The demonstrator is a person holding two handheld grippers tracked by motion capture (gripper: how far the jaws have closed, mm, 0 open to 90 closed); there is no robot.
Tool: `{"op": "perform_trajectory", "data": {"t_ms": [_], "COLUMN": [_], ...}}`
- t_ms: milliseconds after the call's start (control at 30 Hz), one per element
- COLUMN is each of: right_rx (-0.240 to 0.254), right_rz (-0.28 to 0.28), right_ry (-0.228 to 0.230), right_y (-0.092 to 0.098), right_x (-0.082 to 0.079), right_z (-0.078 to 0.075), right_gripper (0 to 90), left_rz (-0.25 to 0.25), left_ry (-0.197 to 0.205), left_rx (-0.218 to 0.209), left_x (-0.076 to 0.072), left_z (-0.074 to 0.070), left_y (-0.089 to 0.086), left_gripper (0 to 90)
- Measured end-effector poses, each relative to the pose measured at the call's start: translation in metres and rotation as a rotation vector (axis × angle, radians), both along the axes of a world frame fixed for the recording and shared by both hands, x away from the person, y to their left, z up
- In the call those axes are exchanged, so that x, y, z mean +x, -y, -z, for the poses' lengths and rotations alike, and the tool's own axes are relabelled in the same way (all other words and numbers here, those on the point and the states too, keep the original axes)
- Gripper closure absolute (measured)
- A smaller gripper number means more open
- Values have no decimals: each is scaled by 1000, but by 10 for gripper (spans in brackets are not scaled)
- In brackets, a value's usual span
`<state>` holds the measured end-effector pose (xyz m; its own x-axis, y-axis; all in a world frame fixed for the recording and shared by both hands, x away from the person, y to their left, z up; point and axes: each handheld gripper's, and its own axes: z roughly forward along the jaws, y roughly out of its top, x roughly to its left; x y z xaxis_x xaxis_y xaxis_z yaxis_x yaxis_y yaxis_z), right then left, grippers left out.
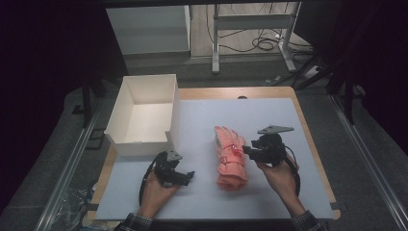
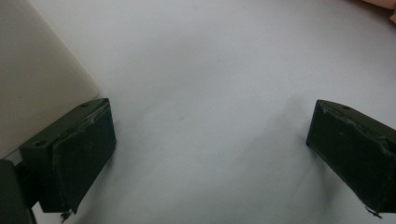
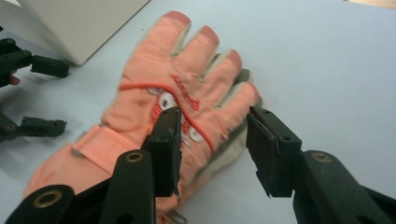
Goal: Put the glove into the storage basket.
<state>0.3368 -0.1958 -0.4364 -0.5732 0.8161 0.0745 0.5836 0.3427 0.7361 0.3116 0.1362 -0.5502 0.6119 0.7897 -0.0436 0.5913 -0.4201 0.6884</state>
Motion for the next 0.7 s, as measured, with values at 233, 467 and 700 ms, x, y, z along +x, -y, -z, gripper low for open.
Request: {"op": "perform_trajectory", "data": {"t_ms": [233, 467, 700], "right_rx": [7, 14, 30], "right_rz": [-36, -101, -167], "right_ry": [-18, -48, -73], "right_y": [22, 34, 33], "right_x": [-9, -26, -39], "right_z": [25, 58, 79], "right_gripper": [604, 792, 867], "left_rz": [-1, 1, 1], "left_ry": [-2, -3, -2], "left_rx": [0, 2, 2], "left_x": [0, 0, 0], "left_z": [0, 0, 0], "left_y": [0, 0, 0], "left_gripper": [14, 14, 14]}}
